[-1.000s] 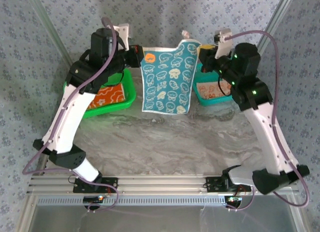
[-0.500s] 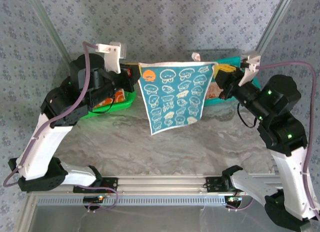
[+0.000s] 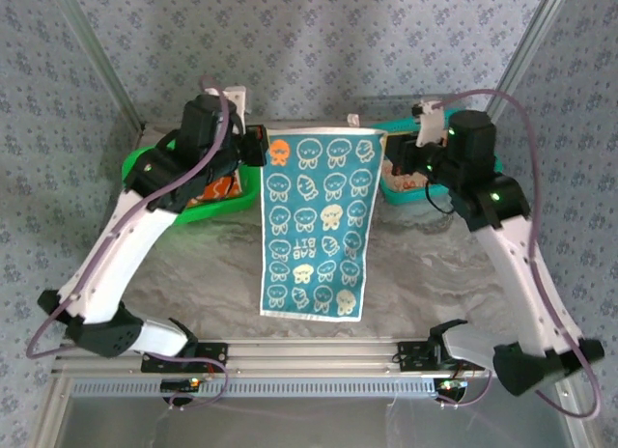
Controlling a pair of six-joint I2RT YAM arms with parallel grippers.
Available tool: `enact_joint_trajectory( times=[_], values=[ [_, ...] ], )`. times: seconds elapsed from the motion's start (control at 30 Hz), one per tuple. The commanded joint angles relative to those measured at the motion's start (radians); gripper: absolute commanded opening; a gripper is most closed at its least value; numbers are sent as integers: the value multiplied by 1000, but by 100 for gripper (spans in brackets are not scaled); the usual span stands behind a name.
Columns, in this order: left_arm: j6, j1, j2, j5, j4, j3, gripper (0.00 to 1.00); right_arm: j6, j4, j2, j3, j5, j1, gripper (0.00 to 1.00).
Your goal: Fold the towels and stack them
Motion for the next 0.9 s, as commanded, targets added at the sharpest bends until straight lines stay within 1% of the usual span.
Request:
enact_joint_trajectory(
  times=[0.0, 0.03, 0.1, 0.17, 0.23, 0.33, 0.53, 0.7, 0.87],
  values=[
    [14, 79, 57, 96, 112, -43, 0, -35, 144, 85, -8, -68, -41, 0],
    [27, 96, 78, 111, 135, -50, 0, -54, 169, 119, -10, -80, -48, 0],
    [53, 129, 129, 123, 168, -63, 0, -129, 213, 181, -18, -59, -55, 0],
    [82, 154, 168, 132, 226, -83, 0, -169, 242, 225, -29, -60, -56, 0],
    [105, 170, 201, 152, 254, -114, 0, -206, 273, 254, -63, -81, -56, 0],
    [124, 179, 217, 186, 314, -204, 0, -255, 323, 266, -147, -66, -41, 0],
    [104, 179, 158, 201, 482, -449, 0, -337, 391, 223, -353, 20, 10, 0],
    [44, 176, 98, 229, 537, -584, 0, -334, 337, 207, -427, 74, 59, 0],
    [-22, 141, 19, 198, 583, -730, 0, -297, 314, 163, -511, 113, 79, 0]
  ],
)
